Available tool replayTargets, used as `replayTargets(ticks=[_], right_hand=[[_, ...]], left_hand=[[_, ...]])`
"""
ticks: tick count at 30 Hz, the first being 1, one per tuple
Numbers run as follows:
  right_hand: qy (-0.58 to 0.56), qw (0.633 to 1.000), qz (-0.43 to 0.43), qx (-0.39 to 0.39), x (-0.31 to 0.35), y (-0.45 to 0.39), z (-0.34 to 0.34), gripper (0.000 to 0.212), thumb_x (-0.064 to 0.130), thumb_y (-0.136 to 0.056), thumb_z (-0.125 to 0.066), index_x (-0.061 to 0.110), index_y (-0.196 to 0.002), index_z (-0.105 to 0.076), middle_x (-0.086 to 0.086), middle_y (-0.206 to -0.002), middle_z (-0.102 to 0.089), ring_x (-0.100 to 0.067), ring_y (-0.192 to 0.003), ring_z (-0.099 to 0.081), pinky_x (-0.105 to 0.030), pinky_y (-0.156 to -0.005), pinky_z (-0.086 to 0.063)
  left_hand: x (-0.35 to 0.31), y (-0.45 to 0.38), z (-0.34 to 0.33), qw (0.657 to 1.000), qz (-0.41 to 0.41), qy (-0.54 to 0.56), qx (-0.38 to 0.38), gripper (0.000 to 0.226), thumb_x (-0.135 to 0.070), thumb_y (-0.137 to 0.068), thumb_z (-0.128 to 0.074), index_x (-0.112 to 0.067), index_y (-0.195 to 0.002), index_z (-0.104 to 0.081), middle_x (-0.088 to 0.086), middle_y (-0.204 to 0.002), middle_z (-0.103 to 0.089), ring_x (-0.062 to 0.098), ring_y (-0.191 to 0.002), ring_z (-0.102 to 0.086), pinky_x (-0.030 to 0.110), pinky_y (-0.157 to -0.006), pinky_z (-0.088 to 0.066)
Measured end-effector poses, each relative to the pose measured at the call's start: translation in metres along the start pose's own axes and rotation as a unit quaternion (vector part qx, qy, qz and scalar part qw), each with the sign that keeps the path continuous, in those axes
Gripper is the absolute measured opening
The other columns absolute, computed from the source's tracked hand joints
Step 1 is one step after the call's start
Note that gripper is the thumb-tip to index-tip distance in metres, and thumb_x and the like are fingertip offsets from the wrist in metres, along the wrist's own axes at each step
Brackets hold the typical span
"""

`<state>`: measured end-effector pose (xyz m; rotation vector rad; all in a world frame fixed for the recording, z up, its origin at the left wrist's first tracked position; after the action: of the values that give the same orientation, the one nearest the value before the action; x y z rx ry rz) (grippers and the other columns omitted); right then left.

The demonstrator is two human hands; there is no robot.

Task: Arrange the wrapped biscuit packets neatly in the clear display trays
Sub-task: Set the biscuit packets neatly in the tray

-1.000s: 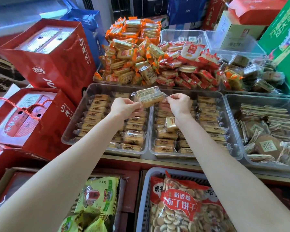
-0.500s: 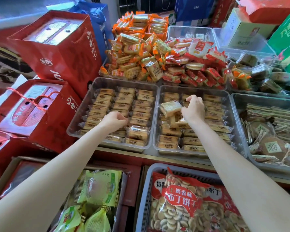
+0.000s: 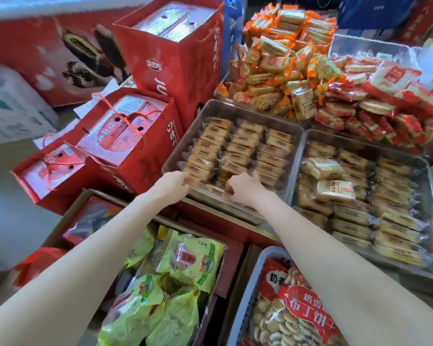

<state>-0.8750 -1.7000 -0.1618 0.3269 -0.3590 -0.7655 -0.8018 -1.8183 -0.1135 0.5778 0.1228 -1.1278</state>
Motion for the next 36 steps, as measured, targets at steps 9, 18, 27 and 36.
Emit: replayTargets(ticks=[9,18,27,36], right_hand=[[-0.131,0.982,-0.081,-0.11,-0.013,0.015,0.044,0.016,0.015,-0.092,-0.057,0.013,-0.093,-0.073,-0.002,-0.1,-0.066,-0.023,-0.103,-0.056,-0.046,-0.105,-0.029],[-0.478,0.853,-0.081,-0.196,-0.063,0.065,0.12,0.014,0.016,-0.093,-0.058,0.011,-0.088,-0.07,-0.007,-0.087,-0.07,-0.022,-0.084,-0.068,-0.038,-0.082,-0.057],[-0.595,0.778,-0.081,-0.186,-0.063,0.091,0.1,0.02,0.014,-0.088,-0.065,0.001,-0.104,-0.067,-0.011,-0.091,-0.071,-0.018,-0.081,-0.069,-0.033,-0.082,-0.057],[-0.641,0.732,-0.089,-0.213,-0.065,0.101,0.1,0.006,0.008,-0.089,-0.062,0.011,-0.086,-0.059,-0.007,-0.09,-0.067,-0.018,-0.08,-0.068,-0.035,-0.084,-0.057]], left_hand=[[-0.001,-0.009,0.011,0.993,-0.034,0.101,-0.049,0.038,-0.01,-0.091,-0.049,-0.015,-0.129,-0.055,0.005,-0.128,-0.059,0.019,-0.113,-0.057,0.029,-0.097,-0.042],[-0.042,-0.007,0.03,0.915,-0.076,0.396,0.002,0.025,-0.018,-0.087,-0.066,-0.01,-0.11,-0.064,0.004,-0.1,-0.07,0.014,-0.09,-0.065,0.031,-0.09,-0.052],[-0.061,0.005,0.044,0.83,-0.033,0.557,-0.015,0.01,-0.008,-0.088,-0.061,-0.006,-0.098,-0.061,0.017,-0.105,-0.066,0.021,-0.093,-0.066,0.021,-0.077,-0.056],[-0.073,0.024,0.048,0.754,-0.057,0.653,0.024,0.005,-0.003,-0.087,-0.06,-0.007,-0.088,-0.064,0.003,-0.076,-0.072,0.01,-0.073,-0.069,0.018,-0.067,-0.056]])
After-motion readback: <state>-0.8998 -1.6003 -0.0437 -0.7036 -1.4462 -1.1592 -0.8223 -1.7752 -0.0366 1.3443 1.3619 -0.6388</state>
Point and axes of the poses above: each hand's wrist, its own y-axis away from the middle knuckle, its own z-axis out of the back of the hand, x = y × z, the point moved 10 cm from there along -y, towards the middle knuckle
